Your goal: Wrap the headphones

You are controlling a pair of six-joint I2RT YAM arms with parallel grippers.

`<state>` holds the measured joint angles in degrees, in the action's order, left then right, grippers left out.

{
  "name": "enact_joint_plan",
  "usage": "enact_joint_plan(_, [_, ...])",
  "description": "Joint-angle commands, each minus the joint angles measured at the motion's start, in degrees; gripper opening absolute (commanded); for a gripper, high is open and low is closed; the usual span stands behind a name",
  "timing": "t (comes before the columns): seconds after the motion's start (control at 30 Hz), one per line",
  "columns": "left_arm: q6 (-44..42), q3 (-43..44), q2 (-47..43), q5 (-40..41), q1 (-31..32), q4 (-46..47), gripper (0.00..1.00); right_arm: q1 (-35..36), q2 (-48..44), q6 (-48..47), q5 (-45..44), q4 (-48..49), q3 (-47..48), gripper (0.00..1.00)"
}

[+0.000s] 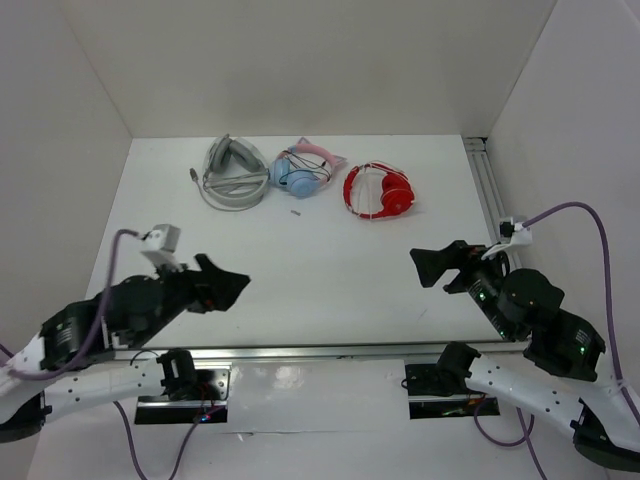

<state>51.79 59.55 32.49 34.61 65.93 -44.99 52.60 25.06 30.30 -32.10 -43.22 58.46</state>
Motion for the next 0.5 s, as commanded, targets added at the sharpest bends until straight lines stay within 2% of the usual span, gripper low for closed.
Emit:
enact_joint_plan(0.0, [5.1, -1.7, -8.5, 1.6, 0.0, -12.6, 0.99, -0.2, -1.0, -1.0, 3.1, -2.3, 1.7, 1.0])
enact_joint_plan(0.03, [5.1, -1.7, -12.6, 1.1, 0.0, -13.2, 0.99, -0.2, -1.7, -1.0, 3.1, -2.3, 1.7, 1.0])
enact_joint_plan(0.17, [4.0, -4.3, -18.9, -0.3, 0.0, -12.2, 0.99, -0.2, -2.2, -1.0, 3.1, -4.5, 3.0, 1.0])
enact_joint_plan(0.47, [3.2, -6.0, -20.5, -0.6, 0.0, -10.5, 0.99, -0.2, -2.6, -0.4, 2.4, -5.6, 3.0, 1.0])
